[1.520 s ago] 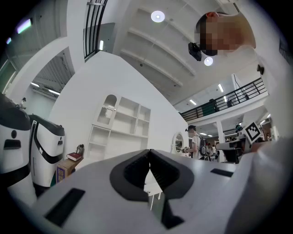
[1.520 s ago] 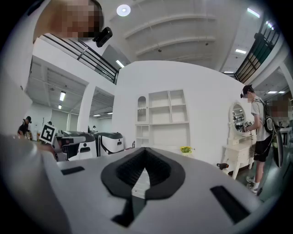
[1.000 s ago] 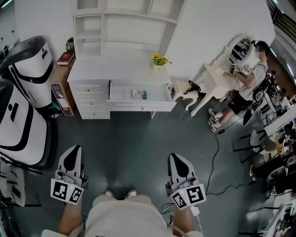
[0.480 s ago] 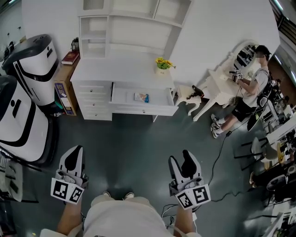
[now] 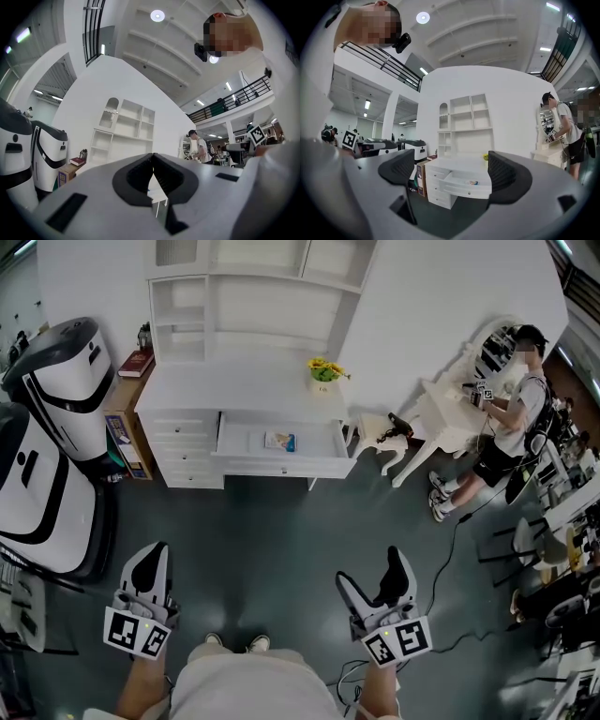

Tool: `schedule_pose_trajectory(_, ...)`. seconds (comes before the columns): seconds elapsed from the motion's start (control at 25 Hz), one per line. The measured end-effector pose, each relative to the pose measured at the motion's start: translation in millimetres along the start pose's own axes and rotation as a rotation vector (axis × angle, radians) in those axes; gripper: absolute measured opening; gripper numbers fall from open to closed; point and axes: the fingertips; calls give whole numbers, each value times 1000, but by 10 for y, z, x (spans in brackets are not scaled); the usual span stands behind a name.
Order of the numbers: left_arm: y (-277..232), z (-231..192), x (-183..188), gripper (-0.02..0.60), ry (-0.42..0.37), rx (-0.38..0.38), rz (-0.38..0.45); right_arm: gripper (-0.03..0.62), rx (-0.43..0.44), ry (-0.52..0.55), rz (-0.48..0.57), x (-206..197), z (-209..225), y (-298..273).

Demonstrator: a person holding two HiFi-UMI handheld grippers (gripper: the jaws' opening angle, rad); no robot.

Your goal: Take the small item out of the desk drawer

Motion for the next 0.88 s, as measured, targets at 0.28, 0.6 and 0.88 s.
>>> schedule_pose_trajectory(0.28, -165, 110, -80, 17, -15, 7, -30, 475, 6, -29, -10, -157, 226, -74)
schedule_pose_trajectory(0.6, -597, -94, -231, 17, 13, 4, -58, 474, 38, -30, -50, -211, 297, -536)
schedule_pose_trajectory(0.88, -1564, -569, -344, 17, 57, -38, -75, 474, 47, -18, -112, -167, 528, -1487)
Point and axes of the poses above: the fingertips, and each gripper's own axes: y backward along the fingers, z to its right, x out of its top, and after that the axes turned 13 degrees about -z, right-handed
